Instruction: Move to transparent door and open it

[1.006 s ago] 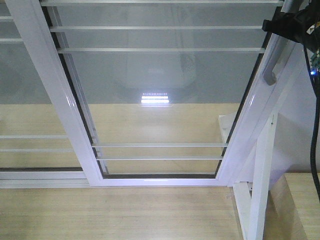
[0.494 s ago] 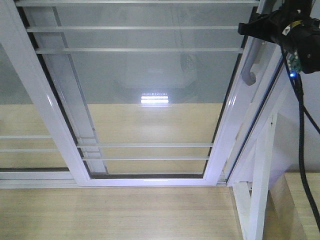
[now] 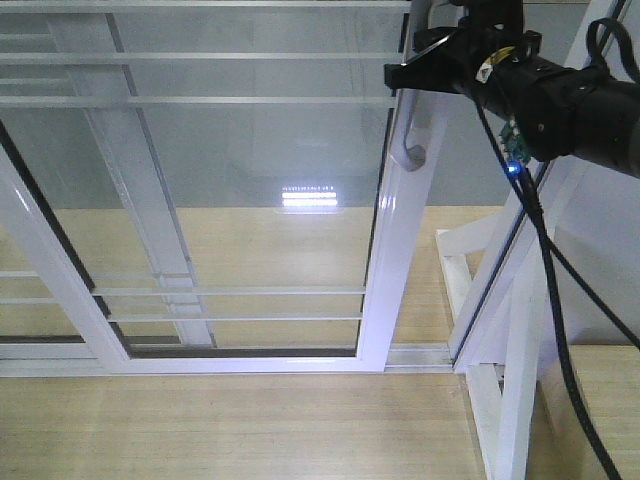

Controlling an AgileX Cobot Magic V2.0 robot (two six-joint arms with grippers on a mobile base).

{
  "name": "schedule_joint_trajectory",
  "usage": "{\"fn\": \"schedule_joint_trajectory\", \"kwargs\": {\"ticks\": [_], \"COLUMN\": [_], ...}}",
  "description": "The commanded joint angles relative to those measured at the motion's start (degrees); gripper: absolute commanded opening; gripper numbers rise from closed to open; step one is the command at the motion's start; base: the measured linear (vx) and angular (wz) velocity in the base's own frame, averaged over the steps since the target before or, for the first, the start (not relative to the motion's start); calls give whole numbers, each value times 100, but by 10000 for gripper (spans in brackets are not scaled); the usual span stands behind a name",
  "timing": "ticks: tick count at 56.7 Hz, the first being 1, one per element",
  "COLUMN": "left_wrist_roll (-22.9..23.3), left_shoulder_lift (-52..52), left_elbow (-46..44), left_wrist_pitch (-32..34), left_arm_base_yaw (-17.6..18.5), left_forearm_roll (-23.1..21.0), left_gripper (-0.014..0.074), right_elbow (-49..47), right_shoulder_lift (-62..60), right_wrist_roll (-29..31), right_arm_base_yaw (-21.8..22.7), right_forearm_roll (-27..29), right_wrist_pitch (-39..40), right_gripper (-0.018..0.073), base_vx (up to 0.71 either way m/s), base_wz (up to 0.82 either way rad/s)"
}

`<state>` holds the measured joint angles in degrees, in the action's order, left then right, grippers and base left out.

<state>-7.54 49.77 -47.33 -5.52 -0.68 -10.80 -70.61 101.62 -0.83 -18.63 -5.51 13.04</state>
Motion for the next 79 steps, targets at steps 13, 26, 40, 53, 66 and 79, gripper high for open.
{"fn": "schedule_joint_trajectory", "kwargs": {"ticks": [13, 26, 40, 53, 66, 79], "left_wrist_roll": [48, -344, -451, -463, -439, -404], "left_shoulder_lift": [-44, -44, -44, 112, 1946, 3087], "left_elbow": [-219, -219, -219, -219, -219, -574], "left_wrist_pitch": [344, -14, -676, -341, 2006, 2706], "left_arm_base_yaw": [25, 25, 141, 650, 1492, 1512], "left_forearm_roll": [-47, -45, -51, -54, -257, -244], "left_gripper": [486, 486, 486, 482, 482, 482], "right_elbow": [-172, -166, 1057, 2923, 4113, 4113], "right_shoulder_lift": [-689, -1746, -3396, -5176, -7169, -7236], "right_wrist_roll": [47, 83, 341, 281, 312, 328], "right_arm_base_yaw": [-359, -290, -290, -290, -290, -290], "right_forearm_roll": [-452, -531, -529, -481, -536, -562], "right_wrist_pitch": [172, -1206, -1053, -870, -1864, -1997], "right_gripper": [-8, -8, -8, -6, -6, -6], "base_vx": [0, 0, 0, 0, 0, 0], "base_wz": [0, 0, 0, 0, 0, 0]}}
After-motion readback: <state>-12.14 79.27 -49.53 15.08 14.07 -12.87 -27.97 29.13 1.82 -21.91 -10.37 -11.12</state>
